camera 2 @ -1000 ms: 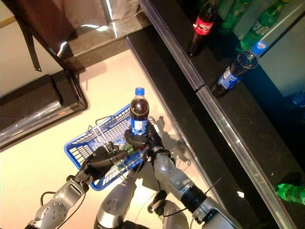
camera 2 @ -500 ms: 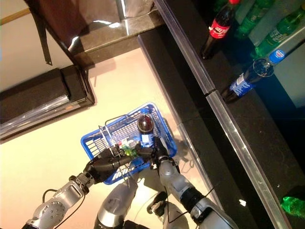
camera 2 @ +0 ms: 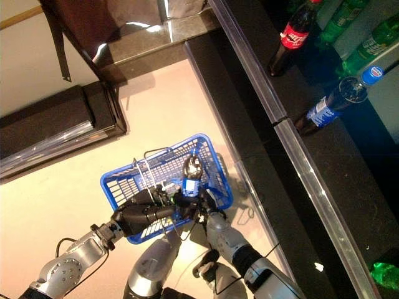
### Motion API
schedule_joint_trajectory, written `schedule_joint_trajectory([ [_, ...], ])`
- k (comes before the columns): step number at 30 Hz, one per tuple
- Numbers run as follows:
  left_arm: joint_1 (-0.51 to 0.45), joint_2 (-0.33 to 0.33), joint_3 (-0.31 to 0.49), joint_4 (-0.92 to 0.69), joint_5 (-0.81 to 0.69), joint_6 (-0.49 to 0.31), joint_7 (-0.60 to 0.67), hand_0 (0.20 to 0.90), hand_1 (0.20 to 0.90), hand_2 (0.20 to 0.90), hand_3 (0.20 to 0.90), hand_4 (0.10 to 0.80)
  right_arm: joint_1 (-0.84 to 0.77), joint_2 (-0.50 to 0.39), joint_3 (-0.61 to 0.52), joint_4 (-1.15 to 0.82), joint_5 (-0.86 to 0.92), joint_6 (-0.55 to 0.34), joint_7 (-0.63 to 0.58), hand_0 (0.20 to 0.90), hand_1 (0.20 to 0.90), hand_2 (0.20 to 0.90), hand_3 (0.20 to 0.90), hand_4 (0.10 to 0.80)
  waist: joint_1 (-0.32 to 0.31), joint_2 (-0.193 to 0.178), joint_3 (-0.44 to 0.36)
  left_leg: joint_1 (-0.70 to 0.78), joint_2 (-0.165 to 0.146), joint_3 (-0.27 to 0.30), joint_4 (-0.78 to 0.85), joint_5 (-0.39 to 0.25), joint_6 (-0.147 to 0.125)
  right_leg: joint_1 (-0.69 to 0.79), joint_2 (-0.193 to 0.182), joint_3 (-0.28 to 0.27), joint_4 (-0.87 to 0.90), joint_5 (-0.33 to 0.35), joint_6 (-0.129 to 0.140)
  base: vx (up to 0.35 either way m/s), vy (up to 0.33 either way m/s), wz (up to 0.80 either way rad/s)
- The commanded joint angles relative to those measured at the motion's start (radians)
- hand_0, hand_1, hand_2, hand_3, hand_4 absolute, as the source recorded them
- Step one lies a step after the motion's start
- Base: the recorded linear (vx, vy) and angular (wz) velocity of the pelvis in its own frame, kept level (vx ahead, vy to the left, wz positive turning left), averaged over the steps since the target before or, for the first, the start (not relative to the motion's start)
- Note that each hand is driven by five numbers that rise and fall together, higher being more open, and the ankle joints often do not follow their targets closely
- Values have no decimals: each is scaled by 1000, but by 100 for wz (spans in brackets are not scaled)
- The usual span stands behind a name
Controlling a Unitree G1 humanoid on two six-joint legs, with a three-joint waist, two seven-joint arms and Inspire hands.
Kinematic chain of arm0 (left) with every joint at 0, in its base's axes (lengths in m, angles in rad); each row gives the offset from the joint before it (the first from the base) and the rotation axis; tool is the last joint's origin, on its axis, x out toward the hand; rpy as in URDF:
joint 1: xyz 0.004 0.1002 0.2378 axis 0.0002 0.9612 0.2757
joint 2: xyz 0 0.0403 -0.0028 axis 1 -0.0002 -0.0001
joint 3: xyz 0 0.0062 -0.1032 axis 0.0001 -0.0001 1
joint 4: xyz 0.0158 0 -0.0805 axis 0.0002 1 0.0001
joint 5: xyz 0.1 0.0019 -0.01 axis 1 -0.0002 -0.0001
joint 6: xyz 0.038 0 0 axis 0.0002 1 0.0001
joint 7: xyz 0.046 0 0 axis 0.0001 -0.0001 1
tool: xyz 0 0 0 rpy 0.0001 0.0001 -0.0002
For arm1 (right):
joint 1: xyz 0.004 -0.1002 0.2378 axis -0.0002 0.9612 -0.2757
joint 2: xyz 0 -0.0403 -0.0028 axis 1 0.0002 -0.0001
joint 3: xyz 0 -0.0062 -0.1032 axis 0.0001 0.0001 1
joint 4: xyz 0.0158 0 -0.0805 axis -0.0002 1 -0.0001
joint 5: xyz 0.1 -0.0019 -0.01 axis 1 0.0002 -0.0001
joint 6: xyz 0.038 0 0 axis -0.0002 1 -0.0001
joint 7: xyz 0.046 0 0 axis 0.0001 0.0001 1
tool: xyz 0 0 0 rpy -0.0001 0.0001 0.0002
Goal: Pick up the drink and place into the basket.
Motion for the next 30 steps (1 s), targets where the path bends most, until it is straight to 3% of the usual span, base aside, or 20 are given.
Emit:
schedule_joint_trajectory([
  [1, -127, -75, -63, -427, -92, -108, -321, 300, 300, 300, 200, 100, -71, 77, 15, -41, 96, -75, 93, 300, 300, 300, 200, 100, -13, 66, -118, 33, -37, -37, 47, -74, 35, -17, 10, -6, -100, 210, -6, 0, 0, 0],
  [8, -190, -44, -111, -442, -84, -111, -313, 300, 300, 300, 200, 100, -121, 83, -19, 5, 250, -52, 141, 300, 300, 300, 200, 100, -13, 67, -121, 29, -40, -34, 49, -76, 44, -27, -1, -10, -88, 215, 0, 20, 7, 1],
  [13, -209, -37, -113, -433, -104, -81, -313, 300, 300, 300, 200, 100, -186, 69, -99, 90, 463, 8, 202, 300, 300, 300, 200, 100, -7, 69, -118, 26, -41, -31, 55, -78, 50, -33, -11, -15, -78, 219, 2, 20, 7, 0],
  [22, -227, -24, -110, -433, -137, -43, -331, 300, 300, 300, 200, 100, -280, 35, -233, 224, 668, 101, 259, 300, 300, 300, 200, 100, 6, 79, -112, 14, -46, -27, 69, -83, 60, -49, -27, -24, -56, 224, 5, 0, 0, 0],
  [23, -227, -23, -109, -435, -139, -39, -332, 300, 300, 300, 200, 100, -287, 31, -242, 231, 682, 105, 263, 345, 345, 345, 252, 152, 6, 79, -111, 12, -46, -26, 70, -83, 60, -51, -28, -25, -54, 225, 5, 0, 0, 0],
  [25, -231, -20, -109, -433, -147, -39, -334, 300, 300, 300, 200, 100, -299, 26, -257, 239, 709, 110, 255, 646, 646, 646, 604, 504, 5, 82, -110, 9, -46, -23, 71, -83, 62, -57, -31, -25, -51, 224, 6, 0, 0, 0],
  [26, -232, -20, -109, -432, -148, -39, -334, 300, 300, 300, 200, 100, -300, 27, -259, 240, 710, 109, 250, 900, 900, 900, 900, 800, 5, 82, -110, 9, -46, -23, 70, -84, 62, -58, -31, -24, -50, 225, 6, 0, 0, 0],
  [30, -238, -17, -113, -430, -163, -36, -325, 300, 300, 300, 200, 100, -325, 21, -275, 266, 687, 103, 199, 900, 900, 900, 900, 800, 1, 84, -107, 6, -46, -16, 73, -86, 65, -70, -35, -19, -40, 226, 8, 0, 0, 0],
])
